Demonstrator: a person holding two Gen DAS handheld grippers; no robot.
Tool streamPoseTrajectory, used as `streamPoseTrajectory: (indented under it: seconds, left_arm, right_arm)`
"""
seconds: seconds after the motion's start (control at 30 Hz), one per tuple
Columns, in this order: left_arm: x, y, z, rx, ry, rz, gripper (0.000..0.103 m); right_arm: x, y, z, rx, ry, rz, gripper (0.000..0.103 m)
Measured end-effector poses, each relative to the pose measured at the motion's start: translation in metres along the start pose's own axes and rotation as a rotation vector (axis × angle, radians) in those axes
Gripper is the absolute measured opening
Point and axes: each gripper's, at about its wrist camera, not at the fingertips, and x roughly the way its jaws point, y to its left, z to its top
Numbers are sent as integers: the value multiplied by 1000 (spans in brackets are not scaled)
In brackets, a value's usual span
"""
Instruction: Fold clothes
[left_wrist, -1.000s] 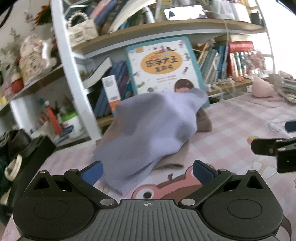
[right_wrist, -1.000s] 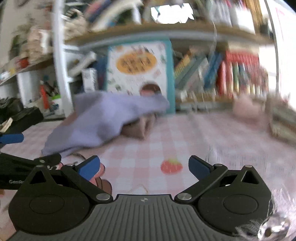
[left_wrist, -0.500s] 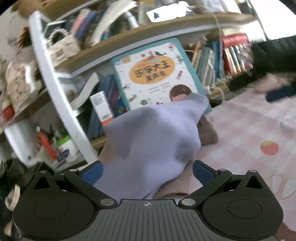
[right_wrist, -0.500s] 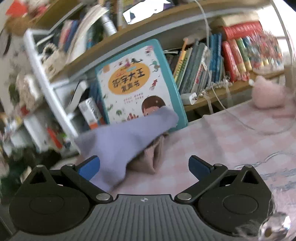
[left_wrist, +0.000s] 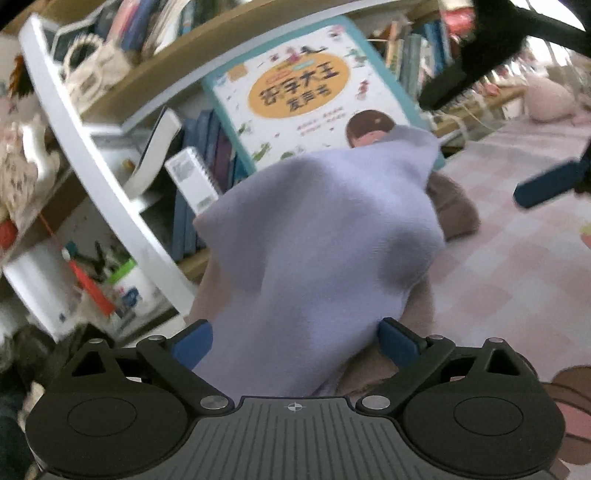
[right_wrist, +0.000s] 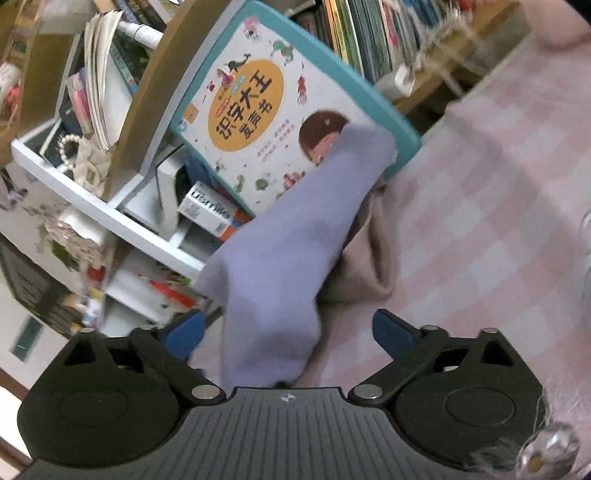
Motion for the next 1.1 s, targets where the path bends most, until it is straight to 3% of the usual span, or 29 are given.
streamPoseTrajectory:
  seconds: [0.07,0.1,0.13,0.17,0.2,0.23,0.3,0.43,0.57,0.6,0.63,0.7,0.77,0.9,1.1]
  left_arm:
    - [1,10,0,-54,4,-21,89]
    - [1,15,0,-81,7,-32,75]
    - [1,20,1,-107,9,-42,52]
    - [2,24,1,-134,11,-53,39]
    - [2,29,1,-161,13,-64,20]
    - [2,34,1,-188,15,-74,12]
    - [3,44,1,-242,20,-95,8]
    - [-57,67,11,-359,-117,-238,7]
    - [-113,66,5,-310,-205,-327,7]
    - [-122,67,2,-311,-209,-344,7]
    - [-128,67,-2,-319,-207,-360,7]
    - [-138,66,-8,-325,-200,-384,7]
    - [-143,63,-11,-315,-192,-400,7]
    - [-155,53,-5,-297,-215,-478,7]
    - [-173,61,18,-358,-339,-673,7]
  right_arm:
    - [7,-3,-3,53,20,24,81]
    - [10,-4,-4,72,26,30,78]
    - [12,-4,-5,90,33,37,77]
    - [14,-4,-7,102,38,42,76]
    - [15,-4,-8,111,38,47,76]
    - [15,-4,-9,124,39,51,76]
    - [14,-7,-9,159,42,55,76]
    - [12,-15,-8,211,26,79,79]
    - [14,-27,-7,336,3,148,75]
    - [13,-30,-6,358,-10,157,67]
    - [10,-34,-6,378,-24,158,43]
    - [6,-39,-6,408,-40,160,17]
    - [0,-42,-5,428,-60,177,13]
    - [-36,-18,12,330,-170,210,11]
    - [-122,82,72,-12,-408,335,11]
